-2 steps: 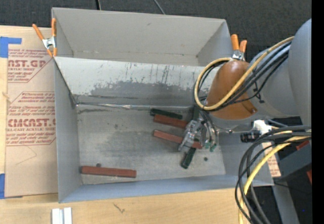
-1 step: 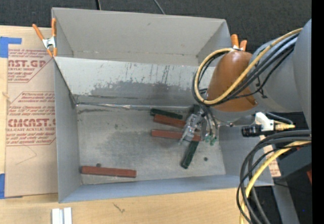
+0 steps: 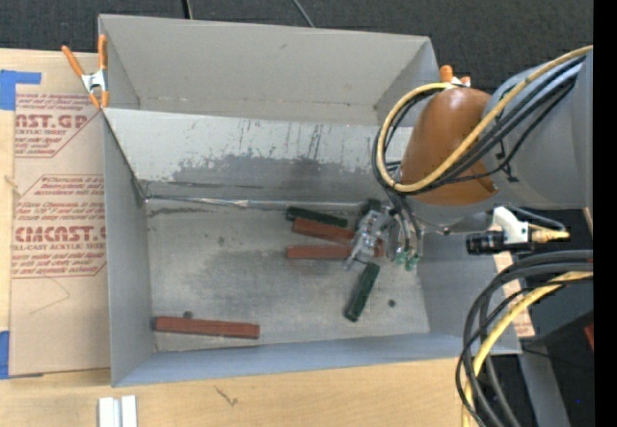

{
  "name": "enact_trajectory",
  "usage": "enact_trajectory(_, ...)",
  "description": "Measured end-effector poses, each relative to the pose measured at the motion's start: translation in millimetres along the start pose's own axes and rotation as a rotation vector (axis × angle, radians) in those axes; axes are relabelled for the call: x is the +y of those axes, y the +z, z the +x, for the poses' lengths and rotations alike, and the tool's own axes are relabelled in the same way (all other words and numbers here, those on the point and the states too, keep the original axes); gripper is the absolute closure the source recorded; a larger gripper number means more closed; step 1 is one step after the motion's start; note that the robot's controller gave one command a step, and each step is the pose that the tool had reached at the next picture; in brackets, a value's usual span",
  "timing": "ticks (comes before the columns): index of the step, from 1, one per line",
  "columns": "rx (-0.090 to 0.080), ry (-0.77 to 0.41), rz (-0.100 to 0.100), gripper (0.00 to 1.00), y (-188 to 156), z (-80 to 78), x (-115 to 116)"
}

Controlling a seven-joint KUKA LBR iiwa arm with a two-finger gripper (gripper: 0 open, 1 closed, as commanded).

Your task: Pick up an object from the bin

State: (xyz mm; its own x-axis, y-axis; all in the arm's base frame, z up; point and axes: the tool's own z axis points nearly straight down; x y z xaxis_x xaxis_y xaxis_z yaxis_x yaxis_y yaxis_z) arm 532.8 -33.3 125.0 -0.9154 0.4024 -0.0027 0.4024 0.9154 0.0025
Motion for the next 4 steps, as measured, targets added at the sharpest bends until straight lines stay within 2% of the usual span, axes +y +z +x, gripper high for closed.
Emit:
enact_trajectory(1, 0.018, -0.032, 0.007, 0.00, 57, -14.2, 41)
enact_trajectory(2, 0.002, -0.032, 0.002, 1.00, 55, -18.0, 42)
enact_trajectory(3, 0.002, -0.032, 0.002, 1.00, 55, -18.0, 42)
enact_trajectory(4, 0.005, -0.079, 0.004, 1.00, 26, -34.0, 41)
